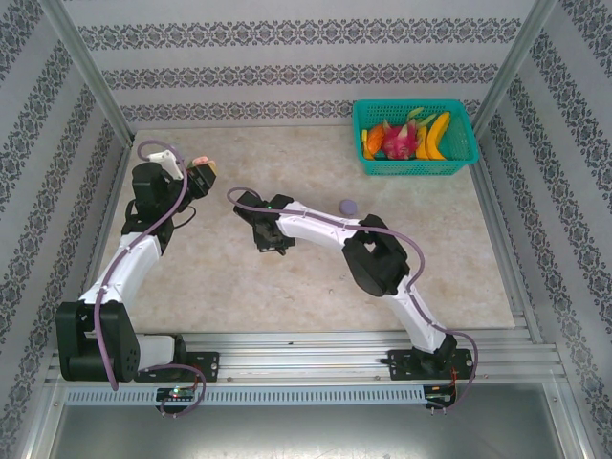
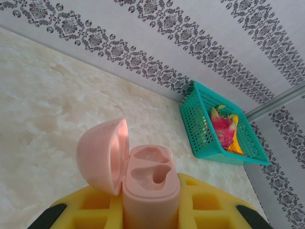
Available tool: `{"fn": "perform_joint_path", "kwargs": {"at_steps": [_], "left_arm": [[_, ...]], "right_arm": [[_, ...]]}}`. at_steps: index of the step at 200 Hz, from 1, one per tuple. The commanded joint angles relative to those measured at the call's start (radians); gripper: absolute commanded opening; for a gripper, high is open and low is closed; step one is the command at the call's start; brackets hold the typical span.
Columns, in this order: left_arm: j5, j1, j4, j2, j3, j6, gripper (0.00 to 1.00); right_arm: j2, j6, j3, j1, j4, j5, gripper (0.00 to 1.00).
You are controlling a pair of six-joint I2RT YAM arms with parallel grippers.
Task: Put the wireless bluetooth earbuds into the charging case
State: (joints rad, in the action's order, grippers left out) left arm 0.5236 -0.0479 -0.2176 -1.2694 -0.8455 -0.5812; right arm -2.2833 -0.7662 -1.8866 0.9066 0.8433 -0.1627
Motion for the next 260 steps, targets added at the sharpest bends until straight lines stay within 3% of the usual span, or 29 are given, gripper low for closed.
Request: {"fn": "perform_joint_path", "kwargs": {"at_steps": [1, 38, 83, 130, 186, 260], "left_arm": [[0.024, -0.01, -0.031, 0.035, 0.025, 0.002, 0.0], [0.061, -0.01, -0.064, 0.09, 0.087, 0.006, 0.0], [0.185, 0.002, -0.094, 0.155, 0.141, 0.035, 0.0], [0.322, 0.104, -0.123, 0.088, 0.134, 0.07, 0.0], [0.289, 0.316, -0.133, -0.015, 0.092, 0.225, 0.0], [0.204, 0.475, -0.255, -0.089, 0.076, 0.525, 0.0]], "right_arm": [[0.103, 0.026, 0.071, -0.01, -0.069, -0.039, 0.2], [0.212, 0.05, 0.207, -0.036, -0.138, -0.058, 0.2], [0.368, 0.095, 0.372, -0.089, -0.248, -0.055, 0.2], [0.521, 0.169, 0.453, -0.153, -0.295, -0.049, 0.2], [0.69, 0.262, 0.475, -0.24, -0.309, -0.025, 0.21], [0.812, 0.333, 0.505, -0.297, -0.4, 0.08, 0.21]]}}
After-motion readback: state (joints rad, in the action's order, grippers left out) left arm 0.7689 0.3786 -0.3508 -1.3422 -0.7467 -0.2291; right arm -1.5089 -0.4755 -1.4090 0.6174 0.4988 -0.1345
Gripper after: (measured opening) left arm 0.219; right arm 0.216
